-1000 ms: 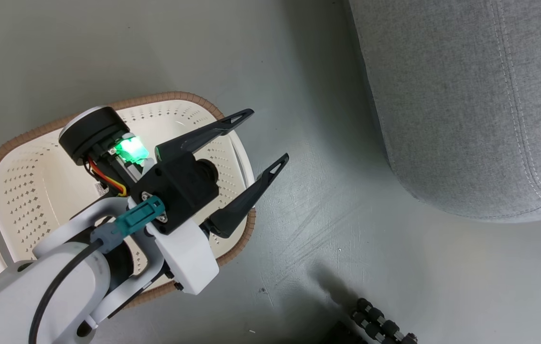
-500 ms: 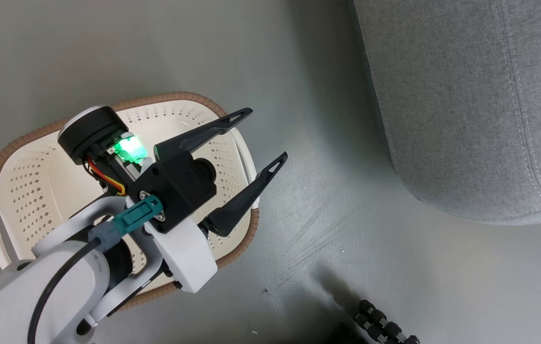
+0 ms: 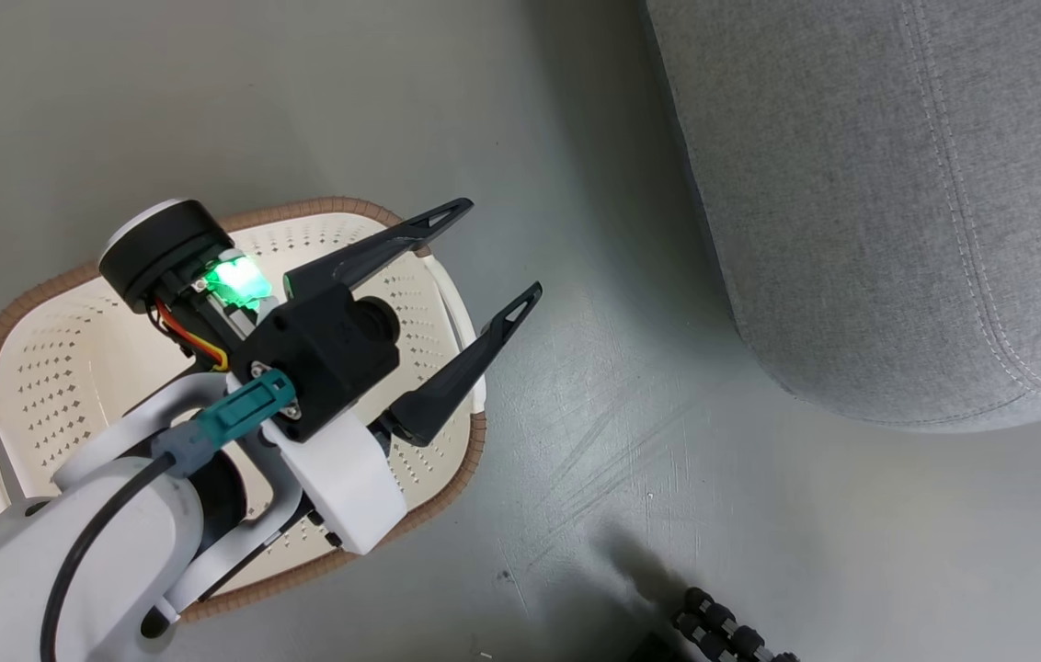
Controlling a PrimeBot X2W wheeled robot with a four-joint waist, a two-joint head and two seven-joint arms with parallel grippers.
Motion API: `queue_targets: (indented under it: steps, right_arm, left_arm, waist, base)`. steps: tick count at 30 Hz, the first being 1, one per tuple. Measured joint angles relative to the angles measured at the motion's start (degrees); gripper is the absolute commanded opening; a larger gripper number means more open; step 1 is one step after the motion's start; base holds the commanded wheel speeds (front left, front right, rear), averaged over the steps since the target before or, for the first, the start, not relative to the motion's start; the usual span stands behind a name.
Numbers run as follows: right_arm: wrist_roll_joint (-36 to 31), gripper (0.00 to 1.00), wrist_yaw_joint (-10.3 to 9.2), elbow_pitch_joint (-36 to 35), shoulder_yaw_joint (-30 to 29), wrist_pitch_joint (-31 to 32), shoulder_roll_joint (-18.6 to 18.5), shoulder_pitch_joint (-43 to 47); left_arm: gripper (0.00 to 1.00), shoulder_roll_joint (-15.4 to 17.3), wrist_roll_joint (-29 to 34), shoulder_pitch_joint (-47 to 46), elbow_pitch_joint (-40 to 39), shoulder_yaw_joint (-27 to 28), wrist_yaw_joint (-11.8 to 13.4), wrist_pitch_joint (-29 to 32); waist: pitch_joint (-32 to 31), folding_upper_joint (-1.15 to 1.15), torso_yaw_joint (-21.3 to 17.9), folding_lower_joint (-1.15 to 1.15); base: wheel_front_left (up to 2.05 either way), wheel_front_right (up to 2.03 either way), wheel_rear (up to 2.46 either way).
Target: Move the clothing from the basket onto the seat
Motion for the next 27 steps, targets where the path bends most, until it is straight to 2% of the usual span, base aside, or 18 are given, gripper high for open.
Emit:
queue_targets:
  steps: [9,14,22,27]
  right_arm:
    - [-2.05,1.0,0.0,-3.43,-3.56,-2.85,-0.38,6.93]
    - [-2.24,1.0,0.0,-6.57,-6.17,-4.5,0.57,10.92]
    - [-2.65,1.0,0.0,-12.88,-6.7,-5.76,5.44,16.5]
    - [-3.13,1.0,0.0,-19.04,-3.14,-7.33,10.2,19.33]
  left_arm:
    - [1.0,0.33,-0.01,0.7,0.4,0.91,0.09,-1.15]
    - [1.0,0.37,-0.01,1.18,0.52,1.36,0.11,-2.03]
    - [1.0,0.11,0.01,1.17,0.19,1.57,0.11,-3.72]
    - [1.0,-0.82,0.12,1.16,-0.16,1.77,0.11,-4.97]
  waist:
    - [-1.18,0.0,-0.13,0.0]
    - [-2.0,0.0,-0.25,0.0]
    - [-3.62,0.0,-0.06,0.0]
    - [-5.01,0.0,0.6,0.0]
  base:
    - [0.0,0.0,0.0]
    - [0.0,0.0,0.0]
    - [0.0,0.0,0.0]
    - [0.0,0.0,0.0]
